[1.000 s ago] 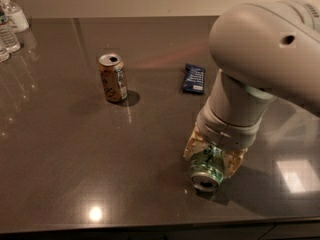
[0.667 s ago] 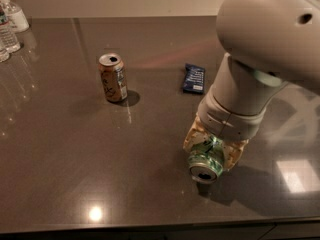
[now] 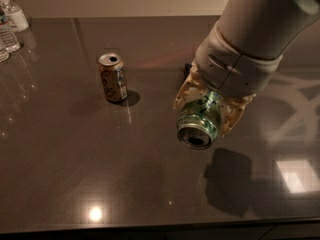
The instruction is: Pick green can
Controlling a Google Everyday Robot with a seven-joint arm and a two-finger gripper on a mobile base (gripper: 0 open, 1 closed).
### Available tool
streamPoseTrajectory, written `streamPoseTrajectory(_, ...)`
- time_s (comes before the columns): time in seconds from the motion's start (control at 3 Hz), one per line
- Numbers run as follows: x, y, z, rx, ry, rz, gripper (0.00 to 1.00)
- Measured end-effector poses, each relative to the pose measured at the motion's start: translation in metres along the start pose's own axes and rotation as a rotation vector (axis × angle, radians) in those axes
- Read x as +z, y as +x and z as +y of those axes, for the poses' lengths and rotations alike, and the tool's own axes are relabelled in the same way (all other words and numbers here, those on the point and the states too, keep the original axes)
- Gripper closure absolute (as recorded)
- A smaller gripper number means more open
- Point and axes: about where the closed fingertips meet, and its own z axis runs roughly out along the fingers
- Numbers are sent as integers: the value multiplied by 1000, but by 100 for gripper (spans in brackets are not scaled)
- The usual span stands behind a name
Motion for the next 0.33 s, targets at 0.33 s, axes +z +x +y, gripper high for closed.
streamPoseTrajectory(0.33, 0, 0, 0, -1, 1, 2, 100)
